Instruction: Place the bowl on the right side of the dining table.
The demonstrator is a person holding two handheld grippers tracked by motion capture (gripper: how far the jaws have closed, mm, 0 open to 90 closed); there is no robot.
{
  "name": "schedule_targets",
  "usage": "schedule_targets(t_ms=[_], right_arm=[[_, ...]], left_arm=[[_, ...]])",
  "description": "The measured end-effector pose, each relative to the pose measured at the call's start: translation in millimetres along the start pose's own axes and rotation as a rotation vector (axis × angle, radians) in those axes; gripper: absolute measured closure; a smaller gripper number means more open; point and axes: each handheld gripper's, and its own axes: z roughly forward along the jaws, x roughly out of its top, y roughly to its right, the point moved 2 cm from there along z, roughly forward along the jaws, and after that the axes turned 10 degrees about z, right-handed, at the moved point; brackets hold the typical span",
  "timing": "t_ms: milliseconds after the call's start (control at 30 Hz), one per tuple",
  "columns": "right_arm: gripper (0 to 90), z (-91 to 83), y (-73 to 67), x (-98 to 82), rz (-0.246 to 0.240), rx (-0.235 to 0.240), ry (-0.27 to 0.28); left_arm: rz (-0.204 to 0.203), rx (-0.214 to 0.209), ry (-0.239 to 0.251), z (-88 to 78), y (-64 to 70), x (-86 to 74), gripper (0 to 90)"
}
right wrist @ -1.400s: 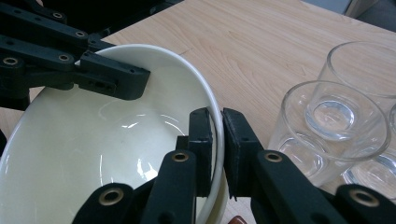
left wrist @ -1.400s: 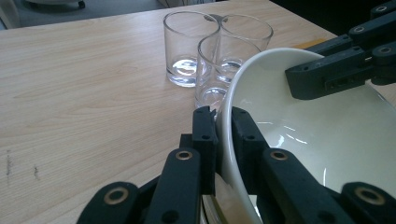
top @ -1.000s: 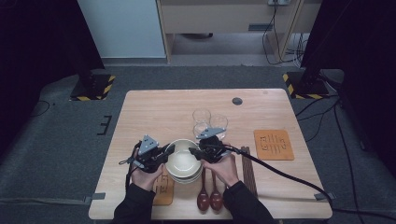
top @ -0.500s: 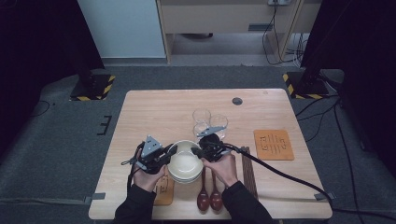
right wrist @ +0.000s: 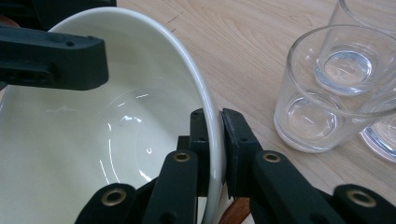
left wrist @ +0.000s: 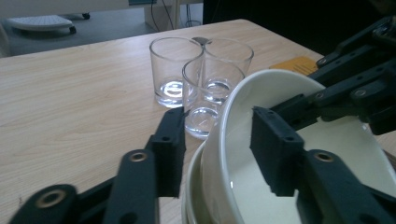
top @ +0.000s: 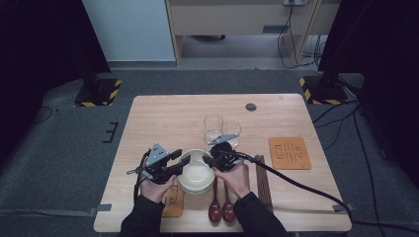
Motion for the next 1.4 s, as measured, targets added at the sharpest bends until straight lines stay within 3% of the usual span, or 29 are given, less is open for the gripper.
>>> schedule_targets(t_ms=[167, 367, 567, 833, 1100, 1400], right_arm=[[83.7, 0.4, 0.3, 0.2, 0.001, -0.002, 0.0], [83.7, 0.0, 0.6, 0.1, -0.002, -0.009, 0.0], [83.7, 0.4, 0.8, 0.4, -0.002, -0.009, 0.002], [83.7, -0.3, 0.1, -0.1, -0.004, -0.013, 0.005], [83.7, -4.3, -0.9, 1.5, -0.004, -0.008, 0.02], [83.7, -12.3, -2.5, 4.3, -0.007, 0.001, 0.047]], left_arm=[[-0.008, 0.002, 0.039, -3.5, -1.8, 2.8, 38.0], [-0.031, 0.022, 0.057, -6.9, -6.6, 2.9, 28.8], [-0.064, 0.036, 0.093, -11.4, -11.5, 4.0, 24.3], [-0.12, 0.098, 0.13, -20.4, -25.6, 1.8, 20.4], [-0.157, 0.162, 0.124, -25.9, -41.0, -5.5, 19.4], [-0.165, 0.212, 0.068, -24.1, -52.3, -17.3, 19.2]])
